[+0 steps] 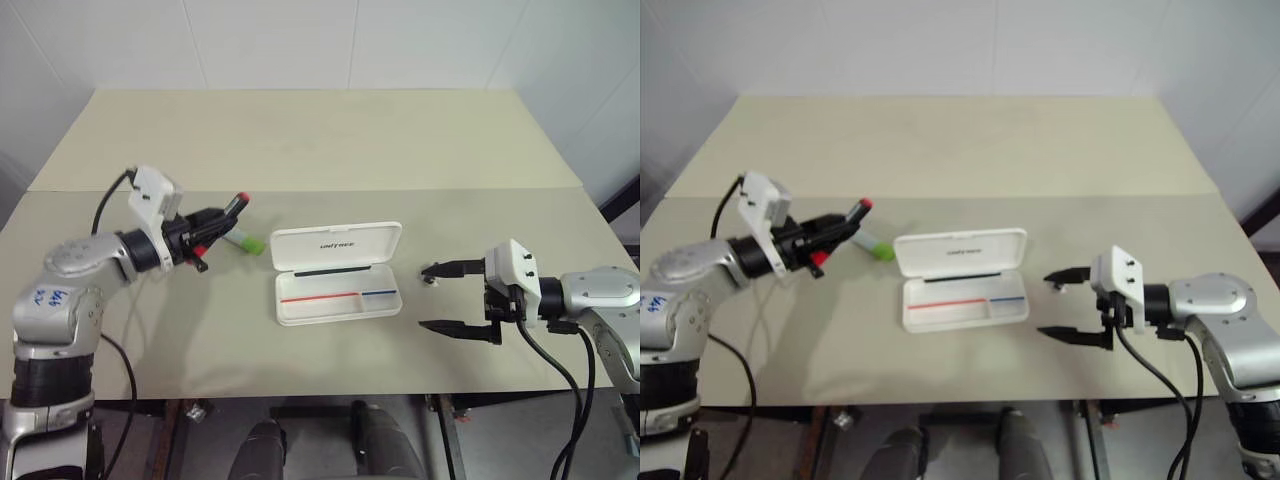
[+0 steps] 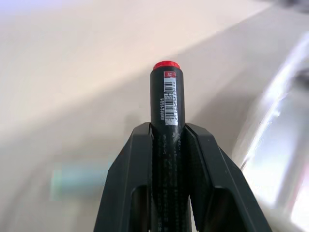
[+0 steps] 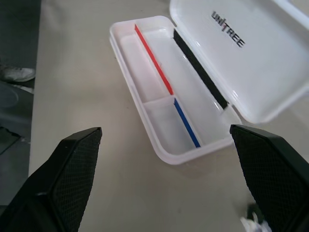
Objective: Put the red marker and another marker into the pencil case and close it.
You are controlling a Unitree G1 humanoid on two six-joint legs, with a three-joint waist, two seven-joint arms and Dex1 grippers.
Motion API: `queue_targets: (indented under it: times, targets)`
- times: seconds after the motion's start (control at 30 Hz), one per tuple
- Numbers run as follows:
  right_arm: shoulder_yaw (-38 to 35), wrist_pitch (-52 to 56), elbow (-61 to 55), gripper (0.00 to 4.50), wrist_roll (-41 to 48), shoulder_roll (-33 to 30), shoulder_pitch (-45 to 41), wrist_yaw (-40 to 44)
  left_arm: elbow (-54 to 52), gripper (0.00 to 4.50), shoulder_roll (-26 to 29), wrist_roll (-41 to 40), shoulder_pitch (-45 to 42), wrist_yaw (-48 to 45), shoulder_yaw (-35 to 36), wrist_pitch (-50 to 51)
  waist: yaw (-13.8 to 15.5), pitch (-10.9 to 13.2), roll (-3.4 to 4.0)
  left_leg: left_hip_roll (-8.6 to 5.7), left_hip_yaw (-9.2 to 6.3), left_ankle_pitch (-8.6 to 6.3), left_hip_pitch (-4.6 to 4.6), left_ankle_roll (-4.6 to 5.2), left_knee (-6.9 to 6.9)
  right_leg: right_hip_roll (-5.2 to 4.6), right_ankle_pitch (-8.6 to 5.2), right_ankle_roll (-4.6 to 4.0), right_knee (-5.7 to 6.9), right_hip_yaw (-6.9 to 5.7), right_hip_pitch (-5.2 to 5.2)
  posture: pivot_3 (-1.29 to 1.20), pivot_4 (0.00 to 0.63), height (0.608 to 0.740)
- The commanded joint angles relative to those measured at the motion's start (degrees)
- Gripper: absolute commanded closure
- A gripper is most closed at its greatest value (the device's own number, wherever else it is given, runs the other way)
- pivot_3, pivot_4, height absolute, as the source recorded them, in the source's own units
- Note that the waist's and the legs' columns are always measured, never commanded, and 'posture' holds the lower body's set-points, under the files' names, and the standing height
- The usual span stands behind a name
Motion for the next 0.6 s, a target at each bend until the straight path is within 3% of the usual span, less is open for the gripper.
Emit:
queue_targets:
  times: [0.03, 0.37, 0.43, 0.6]
  targets:
    - [-1.86, -0.99, -0.43, 0.0, 0.94, 0.3, -0.29, -0.79, 1.04, 3.89, 0.05, -2.07, -4.83, -7.6, -1.42, -5.09, 0.07, 0.0, 0.0, 0.0, 0.0, 0.0, -0.01, 0.0, 0.01, 0.0, 0.0, 0.0, 0.0, 0.0, 0.0, 0.0, 0.15, 0.74]
    - [-3.93, -1.58, -0.28, 0.0, 2.37, 0.71, 2.28, -2.04, -0.73, 3.89, -2.49, -5.98, -16.76, -19.75, -13.49, 2.38, 0.09, 0.03, -0.04, -0.03, 0.01, 0.0, -0.02, 0.01, 0.07, 0.0, 0.23, 0.5, 0.05, 0.08, 0.01, 0.0, 0.15, 0.74]
    - [-4.72, -2.27, 0.37, 0.0, 3.22, 1.01, 2.81, -1.32, -1.01, 3.89, -3.59, -5.7, -18.12, -20.73, -16.27, 3.57, 0.02, 0.03, -0.04, -0.04, 0.04, 0.0, -0.01, 0.01, 0.06, 0.0, 0.42, 0.86, 0.04, 0.1, 0.01, 0.0, 0.15, 0.74]
    - [-6.37, -6.26, 3.54, 0.0, 4.55, 1.13, 3.4, 1.89, -1.47, 3.89, -8.05, -4.75, -19.92, -20.32, -21.64, 6.0, 0.07, 0.08, -0.04, -0.03, 0.08, 0.0, 0.0, 0.02, 0.07, 0.02, 0.42, 0.86, 0.03, 0.15, 0.0, 0.0, 0.15, 0.74]
